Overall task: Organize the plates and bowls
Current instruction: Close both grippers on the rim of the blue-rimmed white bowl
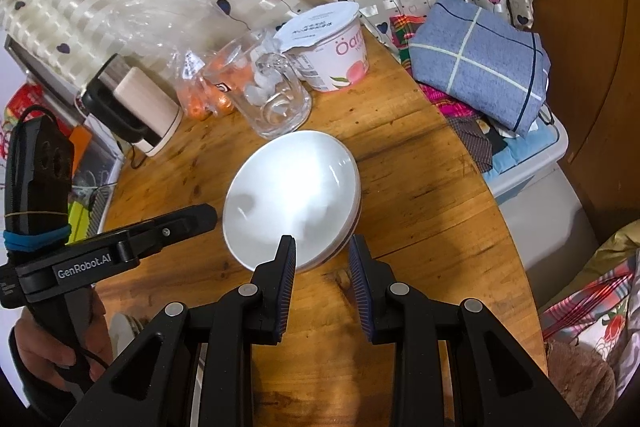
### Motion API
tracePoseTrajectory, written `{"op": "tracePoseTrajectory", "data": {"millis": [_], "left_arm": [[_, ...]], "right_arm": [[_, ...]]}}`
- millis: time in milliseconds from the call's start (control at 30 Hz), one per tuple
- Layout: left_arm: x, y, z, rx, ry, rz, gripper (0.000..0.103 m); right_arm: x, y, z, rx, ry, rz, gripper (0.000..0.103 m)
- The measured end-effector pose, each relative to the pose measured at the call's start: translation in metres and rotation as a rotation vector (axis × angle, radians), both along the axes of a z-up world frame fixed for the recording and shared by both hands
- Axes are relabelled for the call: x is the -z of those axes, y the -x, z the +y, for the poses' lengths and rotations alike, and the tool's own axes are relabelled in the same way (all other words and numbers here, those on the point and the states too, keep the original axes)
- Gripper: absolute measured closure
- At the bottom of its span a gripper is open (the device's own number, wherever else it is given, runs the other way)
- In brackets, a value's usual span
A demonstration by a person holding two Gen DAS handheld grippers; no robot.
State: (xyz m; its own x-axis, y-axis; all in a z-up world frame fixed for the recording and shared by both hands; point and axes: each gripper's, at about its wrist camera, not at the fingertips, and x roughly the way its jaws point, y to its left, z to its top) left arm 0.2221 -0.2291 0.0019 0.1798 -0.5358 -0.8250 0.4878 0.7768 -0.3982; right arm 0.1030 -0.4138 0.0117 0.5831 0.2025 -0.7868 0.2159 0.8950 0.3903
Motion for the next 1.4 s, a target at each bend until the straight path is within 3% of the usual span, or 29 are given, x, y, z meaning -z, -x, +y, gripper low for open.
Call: {"op": "tracePoseTrajectory", "data": {"millis": [667, 1400], "left_arm": [[0.013, -0.009, -0.016, 0.045, -0.019, -0.009, 0.072], [0.014, -0.006, -0.013, 0.042, -0.025, -0.017, 0.074]], "right_arm": [[0.017, -0.018, -0.008, 0.034, -0.016, 0.023, 0.076], [0.017, -0.020, -0.004, 0.034, 0.004, 0.023, 0.084]]}}
